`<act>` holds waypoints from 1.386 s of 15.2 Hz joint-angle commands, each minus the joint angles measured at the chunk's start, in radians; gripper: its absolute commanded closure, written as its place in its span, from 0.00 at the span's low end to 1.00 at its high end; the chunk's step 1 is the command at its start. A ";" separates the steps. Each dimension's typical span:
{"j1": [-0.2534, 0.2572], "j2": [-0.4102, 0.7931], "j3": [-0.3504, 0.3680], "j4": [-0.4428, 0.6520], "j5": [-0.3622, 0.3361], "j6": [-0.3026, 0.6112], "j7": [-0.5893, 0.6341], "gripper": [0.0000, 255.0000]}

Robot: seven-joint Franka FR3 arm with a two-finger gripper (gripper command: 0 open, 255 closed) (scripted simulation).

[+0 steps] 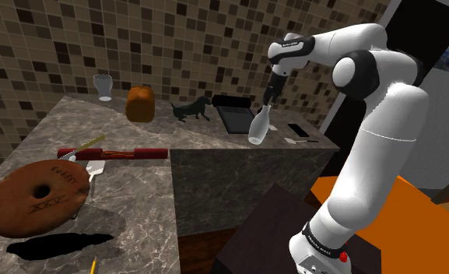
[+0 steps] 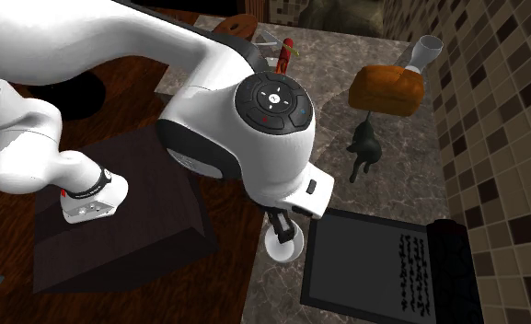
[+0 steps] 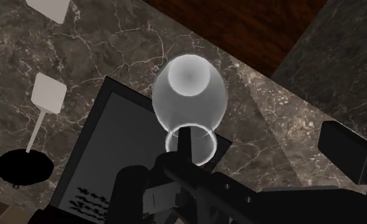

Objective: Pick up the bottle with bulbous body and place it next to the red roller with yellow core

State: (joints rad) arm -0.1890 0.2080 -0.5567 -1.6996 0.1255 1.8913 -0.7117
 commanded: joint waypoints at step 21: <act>-0.084 0.194 0.010 0.108 0.105 0.043 -0.093 1.00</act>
State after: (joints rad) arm -0.2729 0.4023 -0.5470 -1.5909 0.2309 1.9343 -0.8051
